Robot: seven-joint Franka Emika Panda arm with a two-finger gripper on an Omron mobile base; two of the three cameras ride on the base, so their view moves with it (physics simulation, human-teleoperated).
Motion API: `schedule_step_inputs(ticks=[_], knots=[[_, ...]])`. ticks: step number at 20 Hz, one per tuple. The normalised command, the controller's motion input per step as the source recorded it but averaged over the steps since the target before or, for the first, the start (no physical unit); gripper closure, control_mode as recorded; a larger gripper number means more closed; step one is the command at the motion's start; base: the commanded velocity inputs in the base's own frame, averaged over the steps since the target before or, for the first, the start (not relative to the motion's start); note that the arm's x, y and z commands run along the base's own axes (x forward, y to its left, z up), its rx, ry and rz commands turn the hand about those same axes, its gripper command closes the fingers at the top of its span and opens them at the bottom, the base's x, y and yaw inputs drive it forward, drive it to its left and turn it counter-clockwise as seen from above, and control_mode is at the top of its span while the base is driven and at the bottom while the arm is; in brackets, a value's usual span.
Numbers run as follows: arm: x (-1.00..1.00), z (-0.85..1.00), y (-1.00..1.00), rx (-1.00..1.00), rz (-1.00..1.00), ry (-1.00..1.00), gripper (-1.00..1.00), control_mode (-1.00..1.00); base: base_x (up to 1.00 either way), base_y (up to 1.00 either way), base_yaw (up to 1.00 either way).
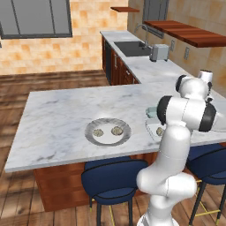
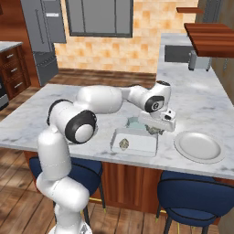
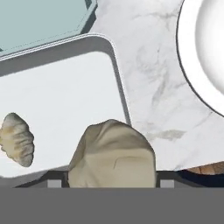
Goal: Place two dumplings into each of the tupperware containers and then place the containers in the fridge.
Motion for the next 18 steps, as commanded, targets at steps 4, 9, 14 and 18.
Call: schedule_step_inputs(ticks=[4, 9, 14, 18], knots=[[-0.09, -0.08, 0.60, 0.05, 0.26, 0.00, 1.00, -1.00, 0.00, 0.00, 0.00], [0.02, -0.12, 0.36, 0.01, 0.17, 0.00, 1.00, -1.00, 0.00, 0.00, 0.00], [0.13, -0.43, 0.14, 0.00, 0.11, 0.00, 1.00, -1.00, 0.00, 0.00, 0.00], [0.11, -0.36, 0.11, 0.01, 0.11, 0.00, 1.00, -1.00, 0.00, 0.00, 0.00]])
